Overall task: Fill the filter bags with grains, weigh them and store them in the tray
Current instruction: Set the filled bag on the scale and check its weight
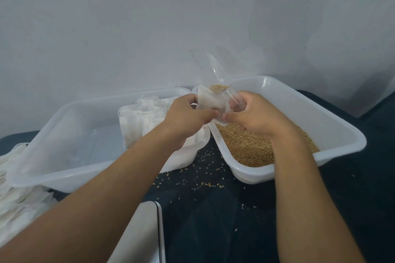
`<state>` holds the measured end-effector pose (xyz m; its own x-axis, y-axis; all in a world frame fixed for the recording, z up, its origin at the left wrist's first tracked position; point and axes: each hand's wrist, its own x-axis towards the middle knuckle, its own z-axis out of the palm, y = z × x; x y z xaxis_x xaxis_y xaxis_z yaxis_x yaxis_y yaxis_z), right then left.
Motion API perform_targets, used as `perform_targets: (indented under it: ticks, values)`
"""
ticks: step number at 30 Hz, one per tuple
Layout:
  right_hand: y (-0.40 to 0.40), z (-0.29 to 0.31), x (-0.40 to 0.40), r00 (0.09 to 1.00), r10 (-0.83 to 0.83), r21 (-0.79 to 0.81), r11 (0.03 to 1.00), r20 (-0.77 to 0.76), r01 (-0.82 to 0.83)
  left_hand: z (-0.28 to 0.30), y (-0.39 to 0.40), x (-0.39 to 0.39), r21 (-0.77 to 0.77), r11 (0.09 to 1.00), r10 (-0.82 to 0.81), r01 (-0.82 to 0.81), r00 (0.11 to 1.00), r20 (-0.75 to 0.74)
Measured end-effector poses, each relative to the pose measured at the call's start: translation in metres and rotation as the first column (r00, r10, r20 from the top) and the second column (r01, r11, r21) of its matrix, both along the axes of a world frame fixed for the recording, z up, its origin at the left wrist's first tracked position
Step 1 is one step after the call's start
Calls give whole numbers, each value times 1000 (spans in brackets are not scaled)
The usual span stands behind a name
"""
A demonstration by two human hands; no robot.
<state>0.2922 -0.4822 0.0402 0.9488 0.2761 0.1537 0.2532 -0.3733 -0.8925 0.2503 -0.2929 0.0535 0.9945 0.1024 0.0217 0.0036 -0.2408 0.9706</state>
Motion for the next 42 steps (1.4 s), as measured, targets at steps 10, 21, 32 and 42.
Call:
perform_targets:
  ticks: [10,21,32,42]
  values:
    - [0,3,-3,1000,-1,-29,1000,5,2,0,-2,0,-22,1000,6,-6,1000,2]
    - [6,22,-14,973,-155,-42,985,168,165,-7,3,-9,-225,971,-77,80,997,22]
    - [14,61,-59,892,-39,-241,957,450,163,-14,24,-63,-153,977,-139,150,987,84]
    - [54,74,-99,903,208,-281,954,377,-103,-13,52,-105,-67,996,83,-65,944,320]
